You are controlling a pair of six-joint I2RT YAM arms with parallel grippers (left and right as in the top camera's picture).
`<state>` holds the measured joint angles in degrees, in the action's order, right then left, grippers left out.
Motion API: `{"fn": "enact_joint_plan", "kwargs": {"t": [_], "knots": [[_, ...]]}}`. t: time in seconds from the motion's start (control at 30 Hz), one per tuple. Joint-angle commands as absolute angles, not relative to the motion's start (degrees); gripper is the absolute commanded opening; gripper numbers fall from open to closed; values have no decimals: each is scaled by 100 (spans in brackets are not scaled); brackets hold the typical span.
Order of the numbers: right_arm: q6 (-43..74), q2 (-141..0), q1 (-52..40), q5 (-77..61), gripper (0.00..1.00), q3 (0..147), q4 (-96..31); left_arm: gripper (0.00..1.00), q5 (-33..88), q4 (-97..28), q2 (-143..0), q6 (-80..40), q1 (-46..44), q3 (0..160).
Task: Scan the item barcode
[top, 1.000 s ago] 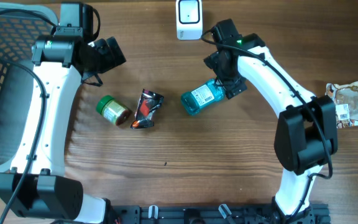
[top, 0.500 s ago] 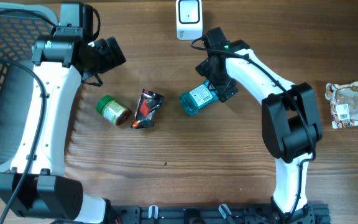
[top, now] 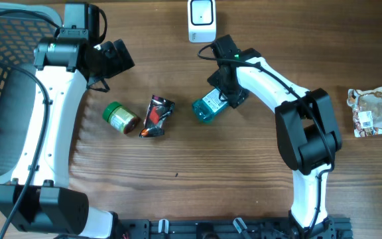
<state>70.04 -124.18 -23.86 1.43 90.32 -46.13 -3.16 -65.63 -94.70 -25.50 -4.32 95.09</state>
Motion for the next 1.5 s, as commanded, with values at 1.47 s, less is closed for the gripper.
{"fn": "enact_joint_plan", "kwargs": {"t": [1.47], "knots": [[3774, -10276, -2394, 1328, 76, 8659, -5054, 100, -392, -6563, -9450, -2421, -405, 9494]]}}
